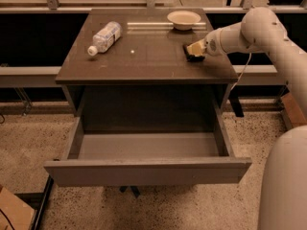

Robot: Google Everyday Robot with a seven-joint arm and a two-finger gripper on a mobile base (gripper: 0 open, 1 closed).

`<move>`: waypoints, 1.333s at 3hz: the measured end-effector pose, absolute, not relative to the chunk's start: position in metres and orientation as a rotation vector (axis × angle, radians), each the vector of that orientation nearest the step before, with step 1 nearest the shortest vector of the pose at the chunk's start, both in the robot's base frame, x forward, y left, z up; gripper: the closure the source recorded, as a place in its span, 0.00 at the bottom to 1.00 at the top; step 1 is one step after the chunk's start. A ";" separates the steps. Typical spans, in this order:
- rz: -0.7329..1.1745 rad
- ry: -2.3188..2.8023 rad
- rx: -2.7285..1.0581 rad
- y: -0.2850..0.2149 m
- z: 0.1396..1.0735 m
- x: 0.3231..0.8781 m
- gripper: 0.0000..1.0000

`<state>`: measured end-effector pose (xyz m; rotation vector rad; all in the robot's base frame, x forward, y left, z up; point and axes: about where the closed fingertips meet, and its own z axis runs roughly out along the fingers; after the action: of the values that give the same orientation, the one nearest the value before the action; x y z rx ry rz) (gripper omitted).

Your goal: Place rxbar chocolate into top drawer

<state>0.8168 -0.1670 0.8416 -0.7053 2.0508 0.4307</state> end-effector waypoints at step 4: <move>0.390 2.040 -0.635 -0.173 0.848 0.783 0.51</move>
Offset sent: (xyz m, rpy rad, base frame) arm -0.0414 -0.0026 0.0237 -0.0163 -0.0492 -0.0464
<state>0.7834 -0.1728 0.8484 -0.6353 2.0404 0.3899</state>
